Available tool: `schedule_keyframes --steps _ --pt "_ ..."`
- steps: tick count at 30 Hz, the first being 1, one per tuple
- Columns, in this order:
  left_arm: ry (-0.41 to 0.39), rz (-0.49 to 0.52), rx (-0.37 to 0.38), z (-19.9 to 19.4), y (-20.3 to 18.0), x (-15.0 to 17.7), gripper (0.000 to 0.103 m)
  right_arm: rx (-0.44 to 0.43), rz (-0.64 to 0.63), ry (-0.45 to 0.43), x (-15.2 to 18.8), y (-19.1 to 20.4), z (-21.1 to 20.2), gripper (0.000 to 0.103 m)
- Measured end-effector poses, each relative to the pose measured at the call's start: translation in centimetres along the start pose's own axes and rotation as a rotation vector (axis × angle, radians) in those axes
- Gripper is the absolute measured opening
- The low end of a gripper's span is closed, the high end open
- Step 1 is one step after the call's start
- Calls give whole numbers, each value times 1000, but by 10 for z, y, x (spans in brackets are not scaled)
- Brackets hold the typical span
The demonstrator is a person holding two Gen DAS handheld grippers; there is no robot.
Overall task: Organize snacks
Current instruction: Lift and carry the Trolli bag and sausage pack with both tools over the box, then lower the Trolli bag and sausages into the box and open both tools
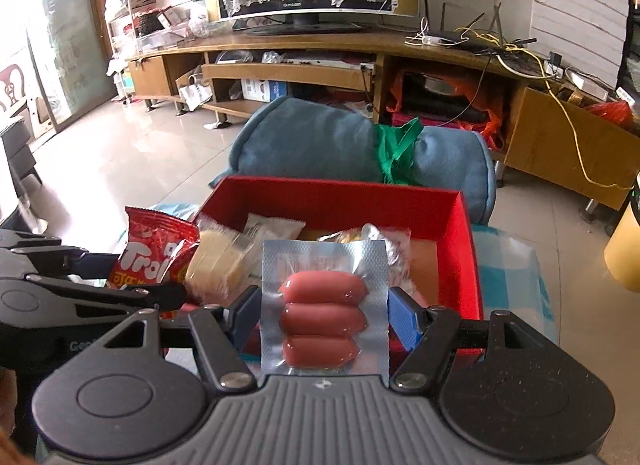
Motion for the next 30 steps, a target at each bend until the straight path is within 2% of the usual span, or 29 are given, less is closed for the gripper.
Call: schedule_keyframes --steps 8,14,30 --pt "-8 -7 -2 22 -6 -24 56 11 15 -13 -23 -15 27 67" --pt "13 -12 -12 44 -6 -30 57 23 10 -3 -32 -24 51 67" --pt "11 -6 -41 68 -10 -38 58 29 41 16 -28 -37 88 67"
Point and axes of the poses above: each gripper's, at about its wrist camera, not at the fingertips, and z roughly the way its jaws point, y to its left, x to its underside, the point moved 10 cm from there along z, roughly the way its jaws point, and after that the axes turned 1 degree about y, right-handed, at the moved point
